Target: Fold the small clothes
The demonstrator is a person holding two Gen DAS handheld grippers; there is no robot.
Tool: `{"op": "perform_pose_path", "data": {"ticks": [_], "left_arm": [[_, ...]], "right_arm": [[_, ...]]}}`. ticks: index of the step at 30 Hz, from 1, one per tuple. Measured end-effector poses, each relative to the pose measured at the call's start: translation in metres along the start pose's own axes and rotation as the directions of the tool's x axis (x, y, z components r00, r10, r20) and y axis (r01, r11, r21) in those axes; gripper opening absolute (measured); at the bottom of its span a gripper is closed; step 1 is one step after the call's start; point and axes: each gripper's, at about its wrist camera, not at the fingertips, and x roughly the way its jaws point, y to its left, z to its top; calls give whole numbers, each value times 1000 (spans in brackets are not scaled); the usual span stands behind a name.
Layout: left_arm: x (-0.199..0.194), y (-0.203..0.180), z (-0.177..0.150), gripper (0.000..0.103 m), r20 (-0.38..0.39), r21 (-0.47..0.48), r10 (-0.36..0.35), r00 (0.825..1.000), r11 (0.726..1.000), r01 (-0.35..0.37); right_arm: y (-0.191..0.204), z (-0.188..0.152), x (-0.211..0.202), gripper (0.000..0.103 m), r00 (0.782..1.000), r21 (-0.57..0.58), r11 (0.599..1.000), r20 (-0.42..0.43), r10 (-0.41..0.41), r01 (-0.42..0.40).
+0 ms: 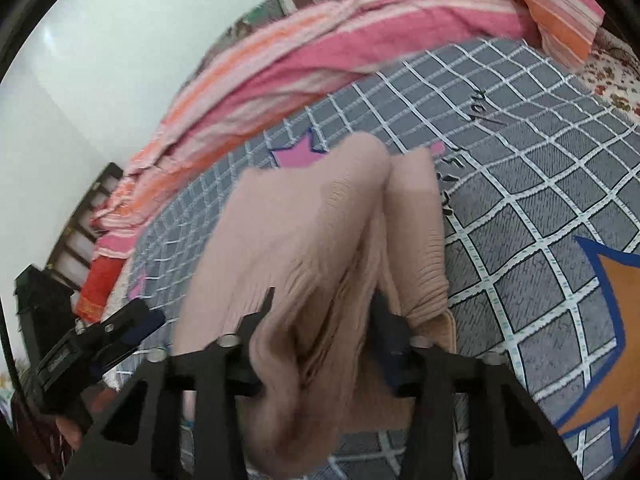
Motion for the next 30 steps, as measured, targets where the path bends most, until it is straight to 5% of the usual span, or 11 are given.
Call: {"op": "perform_pose_path", "data": {"ticks": [1,4,7,9,11,15,18,25,30], "left_arm": [[1,1,-1,65,-1,-2,2,1000,1000,-2],[7,6,-1,65,-11,-10,-4,1000,1000,4],[14,6,-2,65,-25,-19,-21,999,1000,20],[18,4,-4,65,-39,-8,-19,999,1000,18],[20,2,-6,65,-41,2,-26,999,1000,26],[26,-6,-7,65,-62,29,-32,998,999,34],[23,-13,-7,65,-50,83,-26,998,996,30],[13,-9,-1,65,-31,70,-45,999,996,47],[1,0,3,65,-8,66,-32,999,997,33]], "right_arm": [[-1,0,2,23,1000,6,1000,0,8,-8],[4,0,-6,17,999,-38,999,23,29,-28],[16,2,-35,17,986,-111,992,152,69,-52],[15,3,-45,17,981,-131,991,191,34,-9],[-1,-2,-30,17,990,-98,995,138,-21,35],[-23,-7,-13,27,997,-31,999,72,-26,28],[-22,2,-20,57,993,-44,997,101,-59,64],[-46,24,24,68,997,65,996,-48,57,-54],[-58,32,38,70,991,129,984,-46,125,-118]]}}
